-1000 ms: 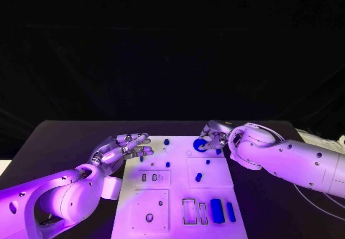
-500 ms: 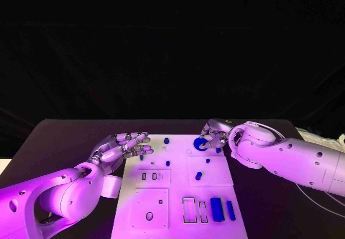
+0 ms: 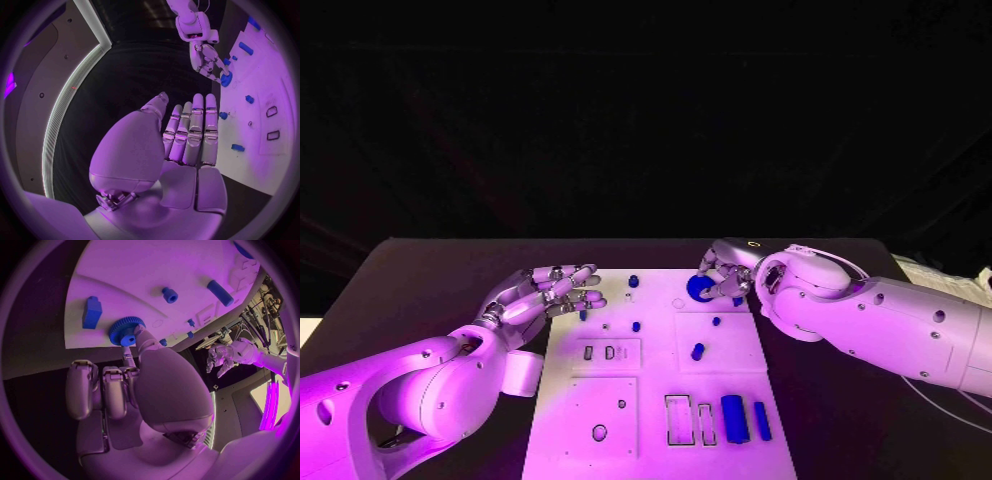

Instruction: Assemble the parts on the task board

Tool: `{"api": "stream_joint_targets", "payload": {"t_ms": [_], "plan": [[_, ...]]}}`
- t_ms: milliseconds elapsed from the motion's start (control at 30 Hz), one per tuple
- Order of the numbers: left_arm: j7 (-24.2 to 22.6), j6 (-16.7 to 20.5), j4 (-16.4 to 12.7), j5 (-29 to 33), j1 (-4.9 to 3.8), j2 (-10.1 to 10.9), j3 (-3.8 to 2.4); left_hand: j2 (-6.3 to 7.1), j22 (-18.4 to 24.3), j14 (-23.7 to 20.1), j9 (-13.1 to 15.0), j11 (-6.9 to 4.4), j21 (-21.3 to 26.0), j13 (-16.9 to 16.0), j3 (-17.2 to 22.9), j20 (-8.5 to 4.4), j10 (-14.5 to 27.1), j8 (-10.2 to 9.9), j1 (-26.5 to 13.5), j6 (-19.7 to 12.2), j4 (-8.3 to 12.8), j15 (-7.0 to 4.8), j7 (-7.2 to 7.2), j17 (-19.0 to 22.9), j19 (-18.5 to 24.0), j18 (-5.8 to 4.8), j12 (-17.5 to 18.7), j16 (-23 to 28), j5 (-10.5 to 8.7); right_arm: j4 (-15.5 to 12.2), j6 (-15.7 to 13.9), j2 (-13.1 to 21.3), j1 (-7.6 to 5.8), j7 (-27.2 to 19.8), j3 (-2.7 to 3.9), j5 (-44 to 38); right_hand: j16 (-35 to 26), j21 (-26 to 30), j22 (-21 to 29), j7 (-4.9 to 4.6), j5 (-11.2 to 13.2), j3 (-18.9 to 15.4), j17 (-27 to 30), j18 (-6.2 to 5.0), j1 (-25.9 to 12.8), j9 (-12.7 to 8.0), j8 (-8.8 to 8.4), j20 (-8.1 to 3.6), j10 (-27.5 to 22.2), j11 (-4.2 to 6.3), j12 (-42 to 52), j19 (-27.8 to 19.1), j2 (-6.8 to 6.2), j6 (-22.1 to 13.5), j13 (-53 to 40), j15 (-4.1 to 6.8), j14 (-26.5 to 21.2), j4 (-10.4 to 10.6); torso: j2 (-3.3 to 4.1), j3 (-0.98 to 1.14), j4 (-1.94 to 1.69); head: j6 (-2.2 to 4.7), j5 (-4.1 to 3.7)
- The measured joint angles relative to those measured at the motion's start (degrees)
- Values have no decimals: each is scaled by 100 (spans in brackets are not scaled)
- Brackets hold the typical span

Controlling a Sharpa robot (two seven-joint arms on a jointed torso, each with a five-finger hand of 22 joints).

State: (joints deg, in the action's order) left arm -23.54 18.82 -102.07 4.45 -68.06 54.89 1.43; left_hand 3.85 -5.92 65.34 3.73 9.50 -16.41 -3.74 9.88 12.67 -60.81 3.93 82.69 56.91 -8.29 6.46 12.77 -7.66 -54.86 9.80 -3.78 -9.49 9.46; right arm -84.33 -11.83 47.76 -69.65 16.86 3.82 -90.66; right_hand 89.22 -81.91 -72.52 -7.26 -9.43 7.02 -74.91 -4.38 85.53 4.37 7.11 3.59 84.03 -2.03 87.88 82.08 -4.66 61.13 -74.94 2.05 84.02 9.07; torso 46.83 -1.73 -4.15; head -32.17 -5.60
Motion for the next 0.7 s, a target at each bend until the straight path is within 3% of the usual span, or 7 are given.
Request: {"api": "stream_joint_targets", "payload": {"t_ms": [100,333,467,567,633,667,700], "plan": [[2,-2,2,0,0,0,0,0,0,0,0,0,0,0,0,0,0,0,0,0,0,0,0,0,0,0,0,0,0,-39,-69,-23,14,-13,-7,-44,22,-42,-77,-1,-113,120,0,0,7,0,0,-24,-8,49,30,24,8,1,0,7,-7,-21,0,-2,-2,-1,3],[5,-5,5,0,0,-1,0,0,6,0,0,0,0,0,0,0,0,0,0,0,0,0,0,1,0,1,0,0,0,-189,-248,-121,53,-16,-36,-104,49,-87,-158,-2,-381,299,1,0,-12,-5,0,-51,-8,50,53,51,24,2,0,43,0,-62,0,-5,-5,12,21],[7,-6,5,0,0,-4,0,0,6,0,0,0,0,0,0,0,0,0,0,0,0,0,0,1,0,0,0,0,0,-278,-402,-228,50,-2,-36,-193,49,-104,-189,-3,-401,338,-4,3,-109,-13,-1,-31,13,70,53,71,53,2,1,43,0,-86,-1,-5,-12,20,32],[8,-7,5,0,0,-4,0,0,6,0,0,0,0,0,0,0,0,0,0,0,0,0,0,1,0,0,0,0,0,-346,-537,-355,43,2,-35,-286,49,-104,-208,-3,-433,354,-4,88,-156,-13,-1,-31,13,70,53,71,74,3,1,43,0,-102,-2,-9,-16,25,48],[8,-7,5,0,0,-4,0,0,6,0,0,0,0,0,0,0,0,0,0,0,0,0,0,1,0,1,0,0,0,-381,-613,-450,41,2,-34,-347,49,-104,-213,-3,-433,354,-4,88,-163,-17,-2,-31,13,70,53,71,81,3,1,43,0,-102,-2,-12,-16,26,64],[9,-7,5,0,0,-5,0,0,6,0,0,0,0,0,0,0,0,0,0,0,0,0,0,1,0,0,0,0,0,-393,-647,-503,41,2,-35,-377,49,-104,-222,-3,-433,361,-4,88,-164,-270,-2,-35,13,70,53,76,82,3,1,43,0,-109,-2,-12,-16,26,71],[9,-7,5,0,0,-5,0,0,6,0,0,0,0,0,0,0,0,0,0,0,0,0,0,1,0,0,0,0,0,-405,-687,-567,40,2,-40,-414,49,-104,-232,-3,-433,369,-4,88,-172,-299,-2,-51,13,70,53,92,89,3,1,43,0,-116,-2,-12,-16,27,75]]}}
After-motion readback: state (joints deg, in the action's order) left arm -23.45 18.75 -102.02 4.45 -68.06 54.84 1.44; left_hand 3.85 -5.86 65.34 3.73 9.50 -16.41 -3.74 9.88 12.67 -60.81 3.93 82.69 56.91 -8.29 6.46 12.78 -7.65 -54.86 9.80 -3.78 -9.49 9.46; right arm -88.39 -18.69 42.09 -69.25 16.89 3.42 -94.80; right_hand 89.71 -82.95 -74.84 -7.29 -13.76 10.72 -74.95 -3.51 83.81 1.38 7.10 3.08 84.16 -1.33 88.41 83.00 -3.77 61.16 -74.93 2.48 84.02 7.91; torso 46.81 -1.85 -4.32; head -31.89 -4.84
